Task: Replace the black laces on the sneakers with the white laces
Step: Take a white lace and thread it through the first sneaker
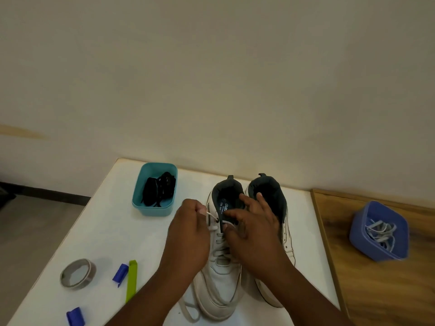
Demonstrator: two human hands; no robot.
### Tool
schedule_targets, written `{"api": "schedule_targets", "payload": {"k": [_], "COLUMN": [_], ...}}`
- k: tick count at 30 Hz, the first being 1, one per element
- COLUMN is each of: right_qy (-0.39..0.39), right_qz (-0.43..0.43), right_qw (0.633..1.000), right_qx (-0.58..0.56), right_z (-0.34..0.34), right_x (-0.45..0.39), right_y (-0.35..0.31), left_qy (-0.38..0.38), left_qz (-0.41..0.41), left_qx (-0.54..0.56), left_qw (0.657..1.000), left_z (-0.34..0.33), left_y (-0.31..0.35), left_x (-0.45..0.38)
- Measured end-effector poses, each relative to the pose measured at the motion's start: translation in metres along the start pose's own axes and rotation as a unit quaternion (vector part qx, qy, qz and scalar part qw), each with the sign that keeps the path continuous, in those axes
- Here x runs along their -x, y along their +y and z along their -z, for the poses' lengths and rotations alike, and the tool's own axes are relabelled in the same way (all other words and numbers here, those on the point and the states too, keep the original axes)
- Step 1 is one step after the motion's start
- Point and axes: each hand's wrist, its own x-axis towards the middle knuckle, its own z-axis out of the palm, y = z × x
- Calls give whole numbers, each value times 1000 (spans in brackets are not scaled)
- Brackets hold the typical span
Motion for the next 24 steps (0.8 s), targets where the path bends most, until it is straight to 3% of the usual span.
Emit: {"api": "schedule_targets", "payload": {"k": [2, 3, 4, 5, 6, 7, 8, 10, 11, 12, 13, 16, 18, 20, 21, 22, 24], "right_qy": [-10, -13, -16, -18, -20, -21, -23, -26, -27, -28, -28, -36, -37, -38, -40, -42, -45], "right_qz": [4, 6, 8, 10, 11, 12, 13, 13, 11, 9, 9, 13, 13, 13, 14, 13, 9], "right_qw": [1000, 1000, 1000, 1000, 1000, 999, 999, 999, 999, 999, 998, 997, 997, 997, 997, 997, 997], "right_qx": [7, 12, 16, 18, 20, 22, 25, 27, 32, 42, 55, 73, 66, 64, 64, 63, 61], "right_z": [1, 2, 2, 2, 2, 2, 2, 3, 3, 3, 2, 1, 2, 5, 6, 6, 6], "right_x": [0, 0, 0, 1, 1, 1, 1, 0, 0, -1, -2, -2, -1, -1, -1, -1, -1], "right_y": [-2, -1, -1, 0, 1, 1, 2, 2, 3, 3, 3, 4, 5, 4, 3, 3, 3], "left_qy": [27, 32, 35, 40, 49, 59, 64, 35, -3, -39, -65, -59, 39, 208, 279, 316, 269], "left_qz": [128, 195, 238, 264, 279, 287, 277, 142, 33, -44, -84, -105, -120, -34, 36, 91, 171], "left_qx": [206, 347, 488, 595, 646, 643, 572, 226, 42, -77, -125, -129, -109, 80, 225, 374, 584], "left_qw": [970, 917, 839, 758, 708, 707, 769, 963, 999, 995, 986, 984, 986, 974, 933, 867, 747], "left_z": [4, 6, 11, 17, 23, 29, 33, 33, 28, 23, 19, 18, 24, 34, 42, 49, 56], "left_y": [4, 9, 15, 21, 24, 25, 25, 16, 9, 3, -1, -8, 2, 14, 19, 19, 17], "left_x": [-6, -8, -10, -13, -16, -19, -21, -18, -13, -8, -5, -7, -8, -11, -16, -21, -25]}}
